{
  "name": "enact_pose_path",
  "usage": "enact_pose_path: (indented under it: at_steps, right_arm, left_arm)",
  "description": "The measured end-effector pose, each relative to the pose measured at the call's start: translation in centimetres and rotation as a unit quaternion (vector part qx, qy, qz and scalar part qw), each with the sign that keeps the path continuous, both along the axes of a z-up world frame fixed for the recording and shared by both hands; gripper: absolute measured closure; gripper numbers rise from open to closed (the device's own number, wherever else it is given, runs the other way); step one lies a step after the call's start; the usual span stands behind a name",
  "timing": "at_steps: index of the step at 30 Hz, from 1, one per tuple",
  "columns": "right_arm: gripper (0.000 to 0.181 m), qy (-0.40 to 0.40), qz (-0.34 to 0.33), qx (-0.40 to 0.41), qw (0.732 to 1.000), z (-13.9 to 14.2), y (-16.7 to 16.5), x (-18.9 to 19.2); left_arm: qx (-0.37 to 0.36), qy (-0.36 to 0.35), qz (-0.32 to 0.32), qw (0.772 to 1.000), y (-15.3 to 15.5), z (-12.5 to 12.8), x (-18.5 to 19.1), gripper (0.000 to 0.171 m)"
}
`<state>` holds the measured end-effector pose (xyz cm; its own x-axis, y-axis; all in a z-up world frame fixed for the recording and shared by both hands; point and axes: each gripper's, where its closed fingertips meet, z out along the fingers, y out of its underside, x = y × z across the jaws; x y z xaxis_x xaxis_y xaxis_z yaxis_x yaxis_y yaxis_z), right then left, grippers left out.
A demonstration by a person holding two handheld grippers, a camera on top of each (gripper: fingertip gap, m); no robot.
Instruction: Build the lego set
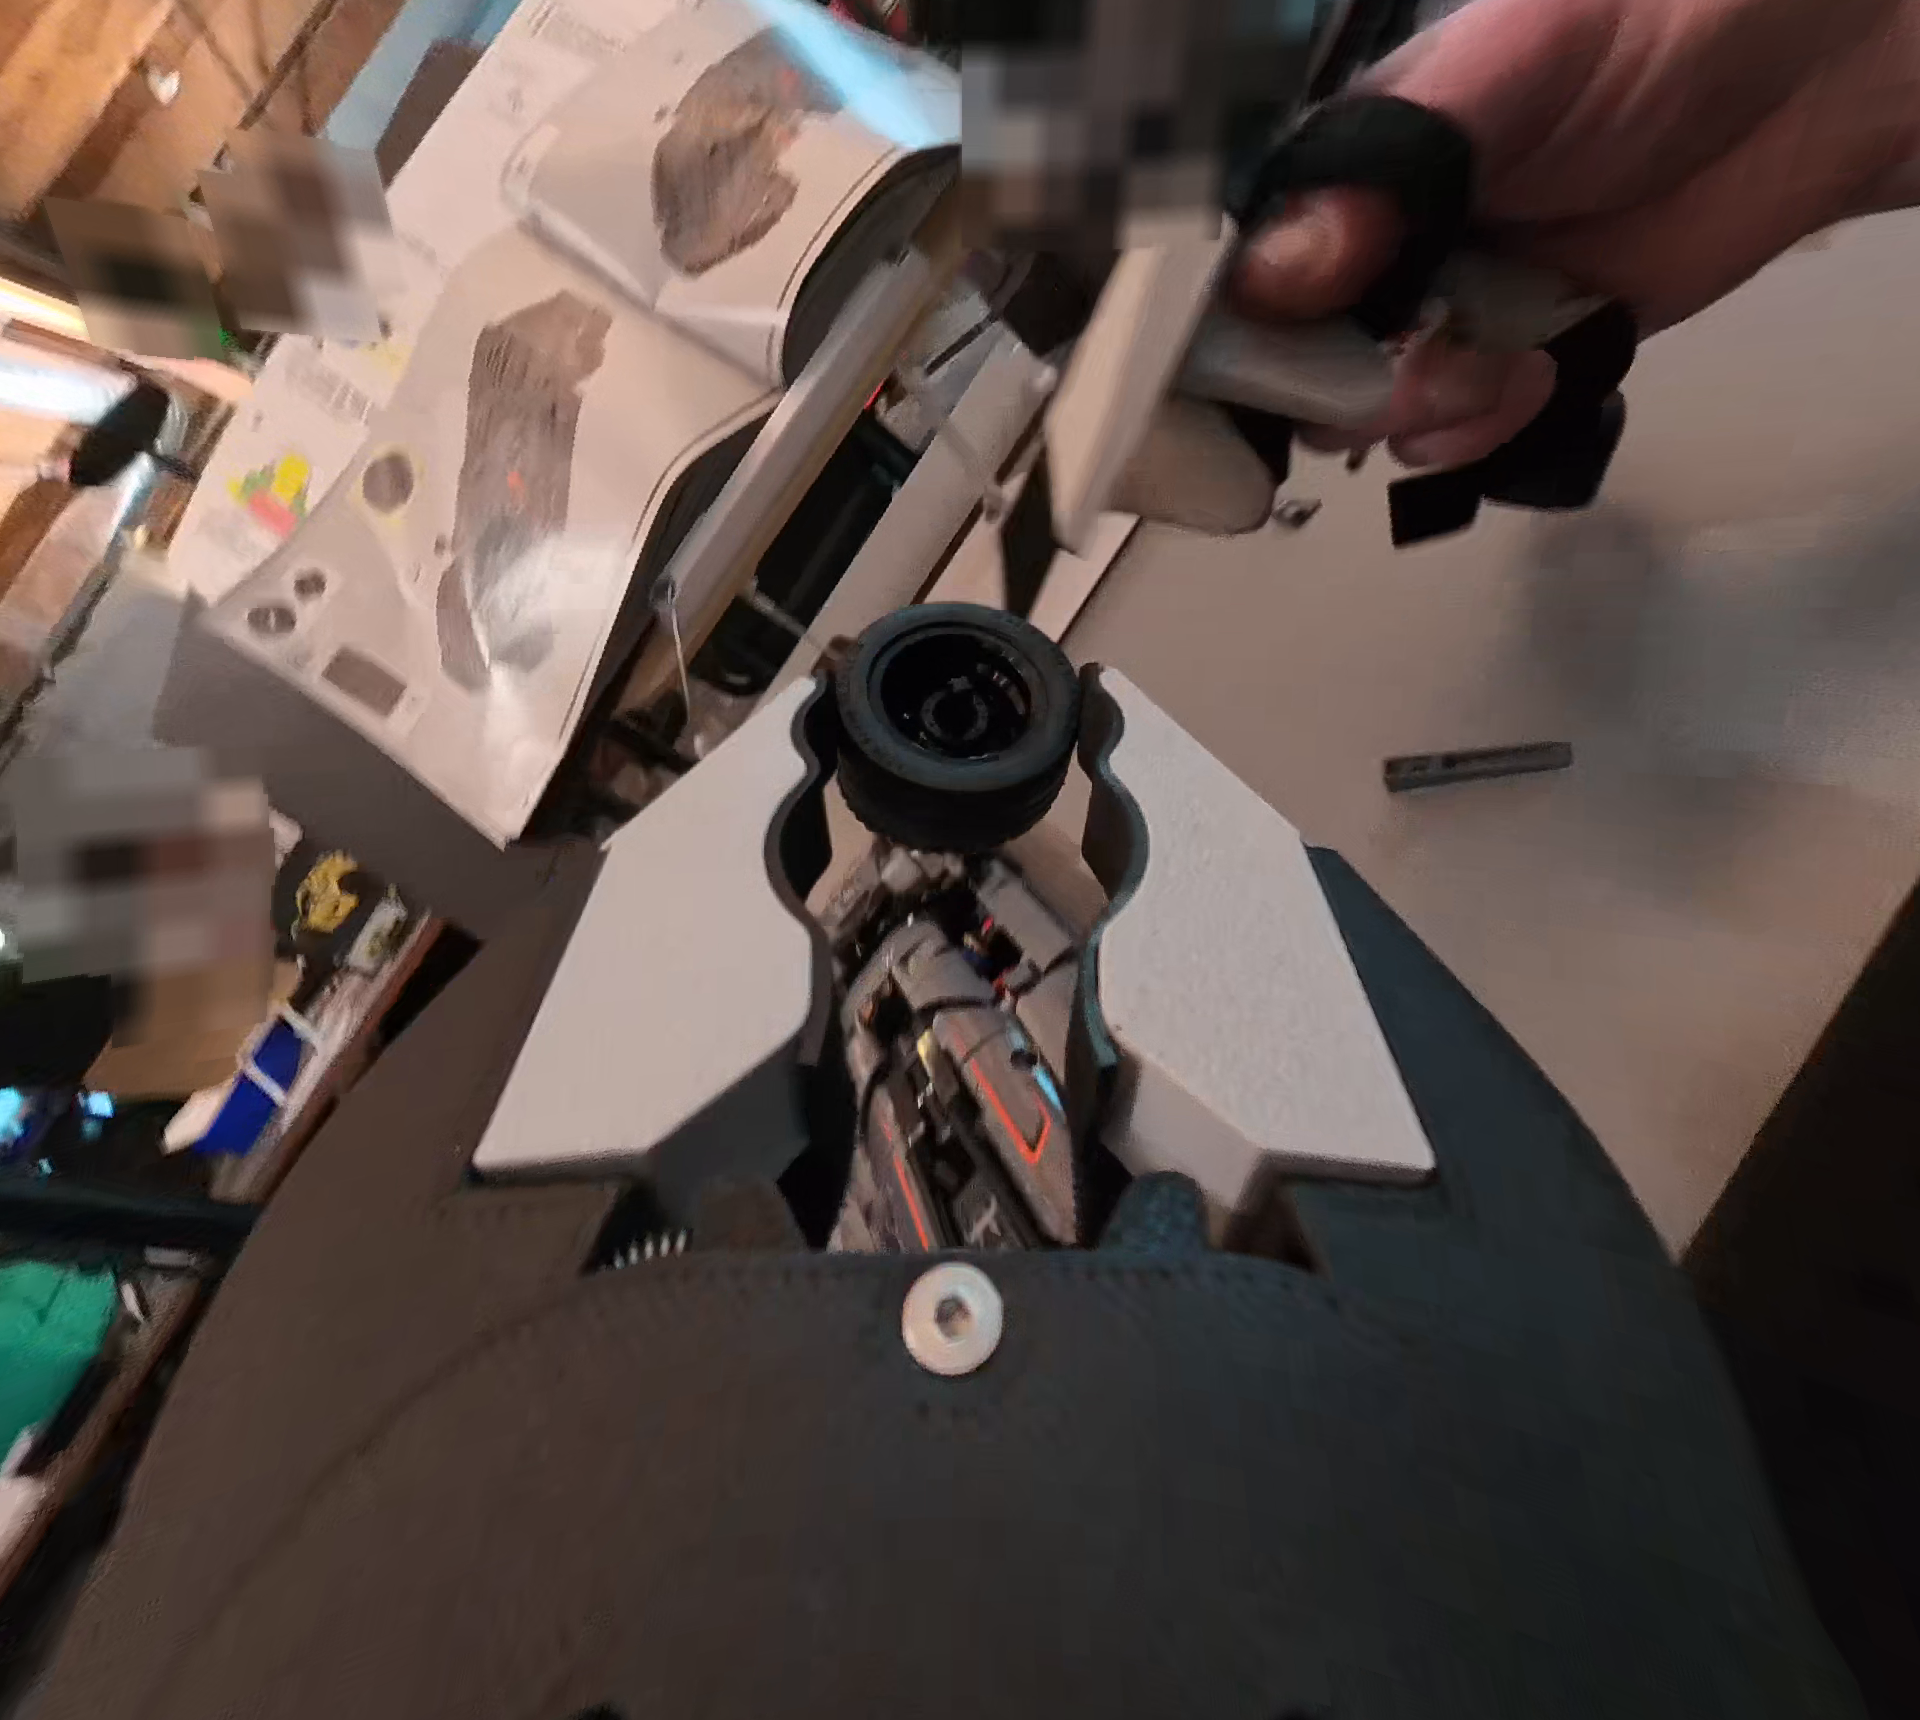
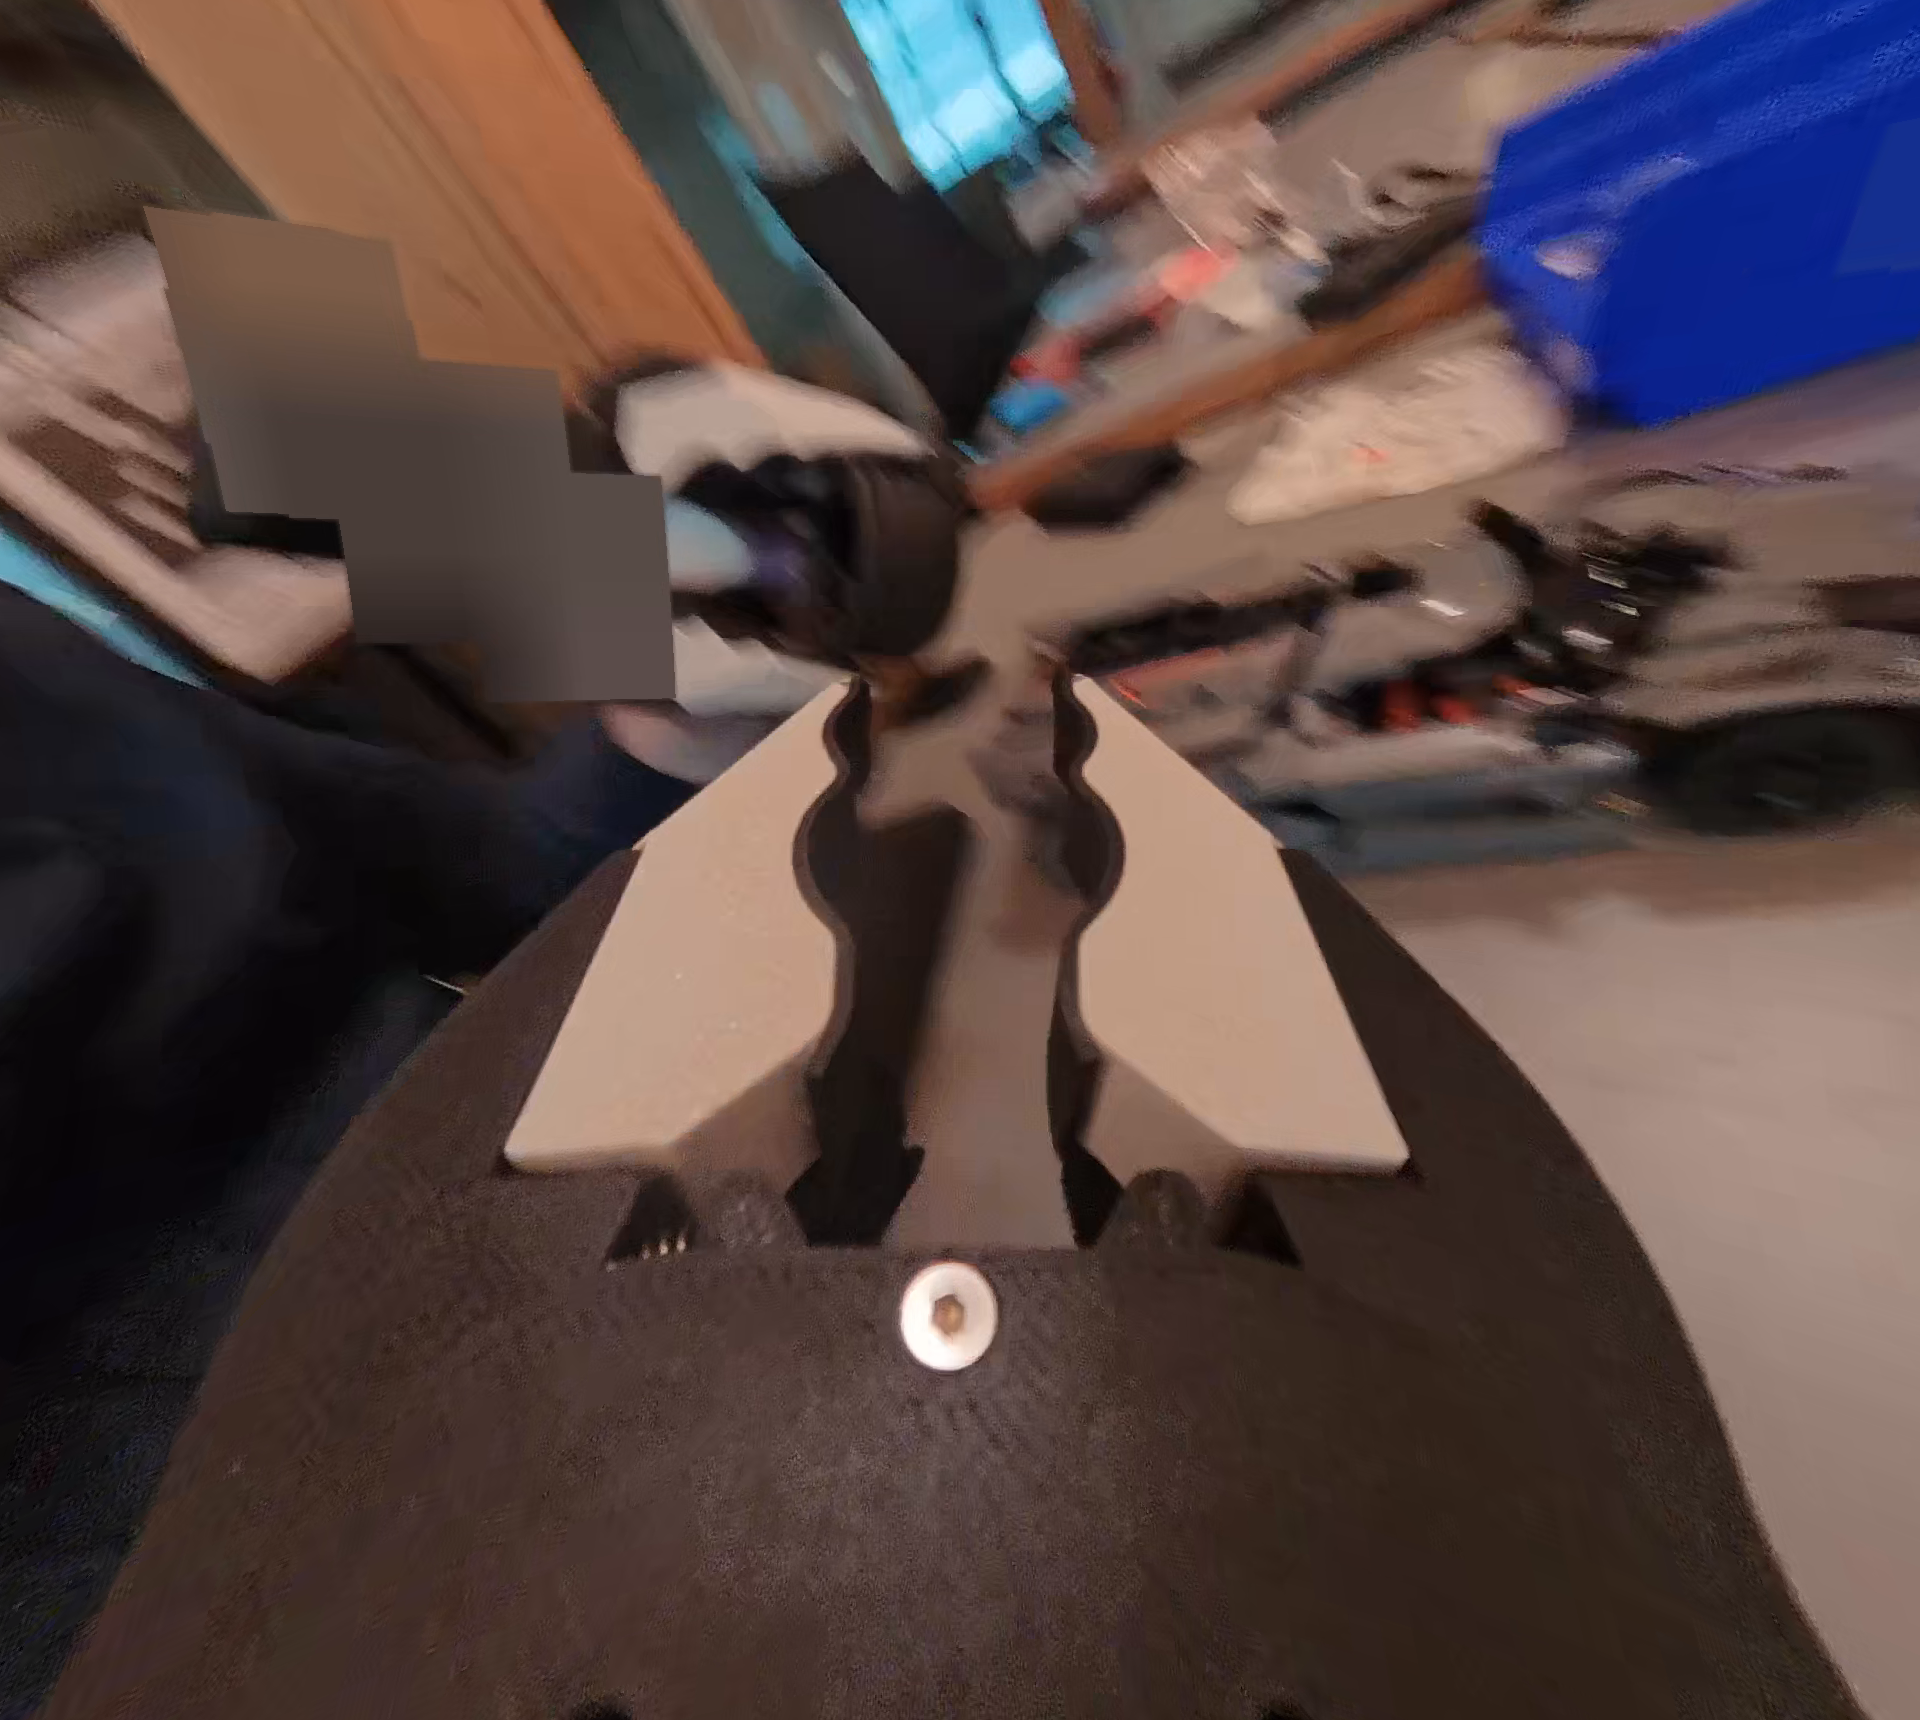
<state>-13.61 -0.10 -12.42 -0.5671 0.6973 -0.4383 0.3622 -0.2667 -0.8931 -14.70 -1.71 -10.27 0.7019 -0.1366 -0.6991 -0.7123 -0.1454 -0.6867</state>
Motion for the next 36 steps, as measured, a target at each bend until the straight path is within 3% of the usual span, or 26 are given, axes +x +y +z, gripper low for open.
enact_pose_path:
  at_steps: [3,7,10,15,26,31,34,36]
  right_arm:
    - [0.158,-0.054,0.015,0.187,0.981,-5.3,-1.4,-0.4]
    - [0.158,-0.083,0.061,0.364,0.926,-10.6,-4.0,-1.0]
    - [0.164,-0.111,0.069,0.408,0.903,-13.1,-4.2,-1.6]
    - [0.164,-0.137,0.089,0.404,0.9,-14.9,-4.7,-1.9]
    - [0.177,-0.132,0.079,0.382,0.911,-14.2,-4.8,-2.4]
    - [0.177,-0.028,0.011,0.341,0.94,-7.7,-3.8,-1.9]
    - [0.178,0.074,-0.02,0.332,0.94,-3.0,-4.0,-1.4]
    - [0.178,0.097,-0.026,0.343,0.934,-2.2,-4.4,-1.3]
  left_arm:
    - [0.005,-0.032,0.032,0.999,-1.3,-0.5,-1.9,0.128]
    - [0.012,-0.029,0.046,0.998,-2.3,-1.6,-2.8,0.128]
    - [0.019,-0.029,0.051,0.998,-2.6,-2.4,-3.2,0.128]
    - [0.022,-0.047,0.047,0.998,-2.8,-3.6,-3.2,0.128]
    - [0.028,-0.053,0.047,0.997,-3.0,-4.5,-3.4,0.128]
    - [0.017,-0.071,0.047,0.996,-2.9,-5.0,-3.2,0.127]
    - [-0.01,-0.072,0.036,0.997,-2.6,-5.7,-2.5,0.127]
    - [-0.03,-0.076,0.024,0.996,-2.4,-6.2,-1.8,0.127]
